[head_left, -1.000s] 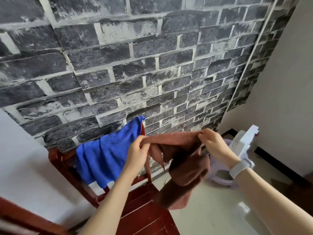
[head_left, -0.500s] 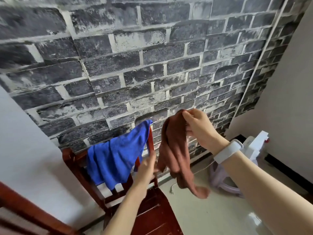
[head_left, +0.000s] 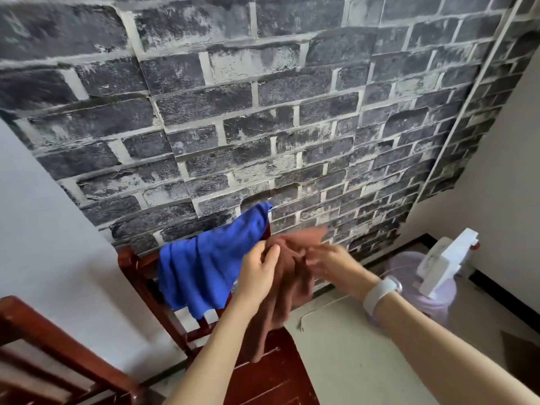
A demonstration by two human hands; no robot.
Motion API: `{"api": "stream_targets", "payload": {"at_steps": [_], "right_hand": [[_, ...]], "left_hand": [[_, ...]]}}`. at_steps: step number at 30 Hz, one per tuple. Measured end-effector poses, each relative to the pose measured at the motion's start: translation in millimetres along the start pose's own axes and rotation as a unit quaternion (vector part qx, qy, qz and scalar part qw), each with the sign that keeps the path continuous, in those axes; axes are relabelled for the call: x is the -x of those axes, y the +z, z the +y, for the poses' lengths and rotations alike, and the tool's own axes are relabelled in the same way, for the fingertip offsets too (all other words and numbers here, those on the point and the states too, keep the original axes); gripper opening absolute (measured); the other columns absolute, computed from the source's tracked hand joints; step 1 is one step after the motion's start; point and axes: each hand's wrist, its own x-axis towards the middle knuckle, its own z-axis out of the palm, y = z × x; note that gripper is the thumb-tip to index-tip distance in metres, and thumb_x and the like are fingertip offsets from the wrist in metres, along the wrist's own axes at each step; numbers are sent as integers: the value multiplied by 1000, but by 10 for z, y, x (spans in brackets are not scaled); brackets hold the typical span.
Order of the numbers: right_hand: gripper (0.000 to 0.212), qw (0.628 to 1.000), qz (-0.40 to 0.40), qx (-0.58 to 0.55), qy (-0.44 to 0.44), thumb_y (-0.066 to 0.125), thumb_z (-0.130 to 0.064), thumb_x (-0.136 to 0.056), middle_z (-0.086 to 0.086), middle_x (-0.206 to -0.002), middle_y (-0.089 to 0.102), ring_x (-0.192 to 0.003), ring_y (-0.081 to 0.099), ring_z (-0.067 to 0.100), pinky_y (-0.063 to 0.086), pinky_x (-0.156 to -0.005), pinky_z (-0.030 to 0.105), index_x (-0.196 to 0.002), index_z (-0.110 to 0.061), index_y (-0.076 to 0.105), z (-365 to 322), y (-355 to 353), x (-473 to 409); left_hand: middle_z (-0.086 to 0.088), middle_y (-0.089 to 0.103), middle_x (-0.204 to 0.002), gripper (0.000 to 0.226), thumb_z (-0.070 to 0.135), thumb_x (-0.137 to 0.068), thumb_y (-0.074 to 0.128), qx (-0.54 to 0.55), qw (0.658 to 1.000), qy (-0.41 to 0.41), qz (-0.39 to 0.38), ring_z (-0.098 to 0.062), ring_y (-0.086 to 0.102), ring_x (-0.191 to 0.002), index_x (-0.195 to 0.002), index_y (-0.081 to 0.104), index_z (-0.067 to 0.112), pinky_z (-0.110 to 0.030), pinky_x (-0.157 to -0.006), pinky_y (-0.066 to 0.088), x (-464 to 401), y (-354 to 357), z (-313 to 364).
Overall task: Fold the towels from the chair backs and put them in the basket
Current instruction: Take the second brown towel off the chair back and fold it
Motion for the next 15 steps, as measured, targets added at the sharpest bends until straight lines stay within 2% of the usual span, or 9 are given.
{"api": "stream_targets", "payload": {"at_steps": [2,4,6,9,10,12,15], "right_hand": [[20,995,-50,64,64,46,-4,-89,1,-67,56,-59,51,11,46,-56,21,-82,-13,62,332,69,-1],[17,986,-80,115,85,46,-10,-88,3,-71,53,-60,50,10,45,-55,20,-88,-13,63,518,164,-12],[17,982,-98,108,117,47,-16,-89,5,-74,56,-64,53,12,47,-59,23,-86,-10,62,590,264,-8],[22,982,-127,28,134,52,-17,-91,8,-79,69,-75,65,20,53,-78,34,-80,-7,67,605,345,12],[19,985,-128,7,114,53,-15,-91,8,-83,71,-78,66,19,52,-82,33,-83,-8,69,597,352,9],[16,996,-76,20,48,54,-9,-89,10,-93,71,-84,63,16,50,-87,32,-96,-9,69,547,351,-21],[11,992,51,106,-50,58,-10,-87,16,-91,64,-85,55,20,46,-79,35,-95,-3,64,372,300,-91]], "left_hand": [[-4,64,-86,12,15,-92,51,65,997,-42,-10,-16,57,-85,-89,62,14,-34,-82,45,-28,-49,46],[-11,63,-90,15,11,-94,48,177,978,-104,-24,-21,59,-88,-89,62,12,-36,-85,46,-35,-89,82],[-11,62,-86,18,7,-94,44,267,954,-136,-24,-19,59,-82,-88,61,10,-32,-82,48,-15,-149,64],[-8,67,-79,20,5,-95,40,326,935,-141,-18,-17,64,-77,-88,59,8,-28,-77,52,41,-288,-4],[-5,68,-77,21,5,-95,40,324,935,-142,-13,-14,65,-75,-89,59,9,-25,-76,53,67,-336,-26],[-3,66,-84,20,7,-96,40,267,952,-148,9,-13,61,-82,-89,58,13,-27,-84,48,126,-439,-86],[-8,59,-107,20,18,-97,40,50,981,-181,43,-20,54,-101,-105,56,9,-34,-95,40,206,-606,-255]]}}
